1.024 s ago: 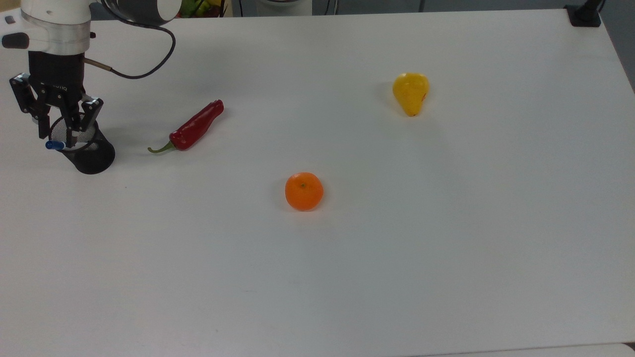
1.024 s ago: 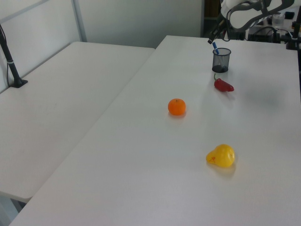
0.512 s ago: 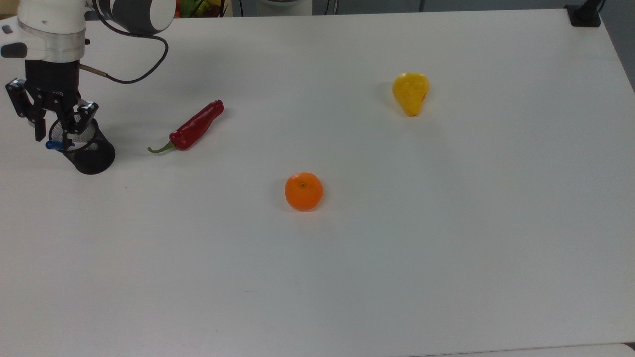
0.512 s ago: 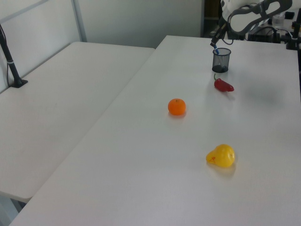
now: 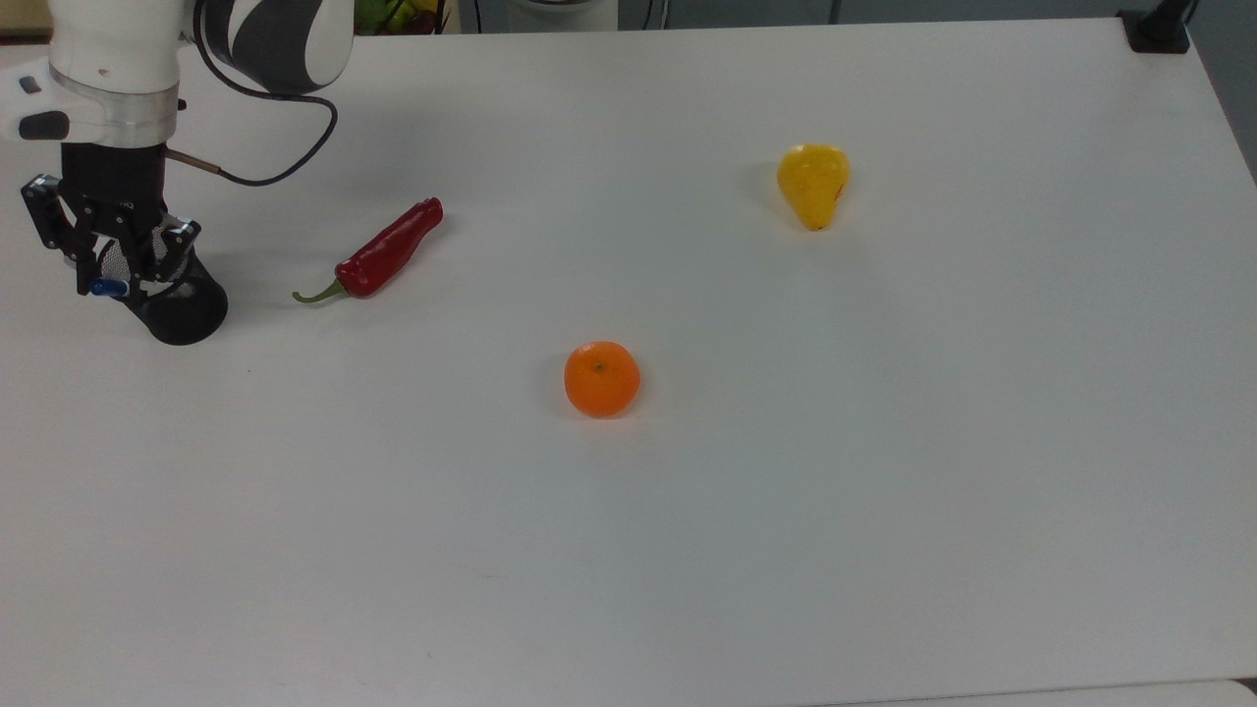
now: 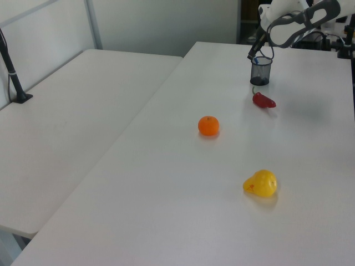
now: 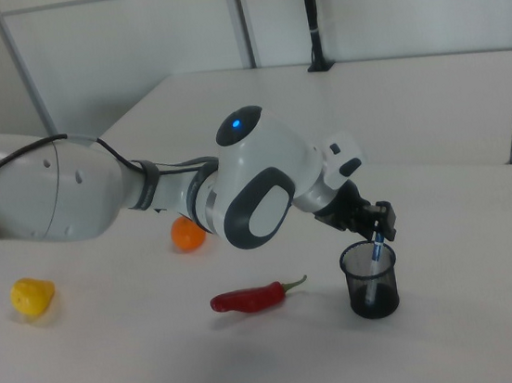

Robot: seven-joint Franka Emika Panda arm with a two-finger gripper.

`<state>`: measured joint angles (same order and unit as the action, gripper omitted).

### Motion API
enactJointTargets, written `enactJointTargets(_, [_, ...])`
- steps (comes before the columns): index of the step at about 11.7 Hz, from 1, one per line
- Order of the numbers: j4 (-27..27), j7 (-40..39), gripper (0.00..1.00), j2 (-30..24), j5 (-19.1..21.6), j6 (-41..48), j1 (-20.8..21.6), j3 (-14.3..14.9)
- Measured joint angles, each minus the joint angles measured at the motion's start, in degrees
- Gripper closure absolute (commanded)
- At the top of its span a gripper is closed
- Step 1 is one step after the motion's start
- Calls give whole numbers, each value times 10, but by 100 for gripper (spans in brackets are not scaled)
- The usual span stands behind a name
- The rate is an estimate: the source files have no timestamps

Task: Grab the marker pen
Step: 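Lower the gripper into the cup and close on the blue marker, then lift the marker up out of the pen cup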

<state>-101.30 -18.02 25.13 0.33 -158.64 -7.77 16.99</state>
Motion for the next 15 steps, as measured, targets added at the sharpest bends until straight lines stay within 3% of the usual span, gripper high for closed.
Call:
enactJointTargets(1, [0,0,76,2,-2,-4,0,0])
enactJointTargets(3, [0,0,98,3,-9,-5,-2,0])
enactJointTargets(4, [0,0,100,3,-9,-5,-3,0])
enactJointTargets(15, [6,-18,100,-15,-9,-5,-9,1])
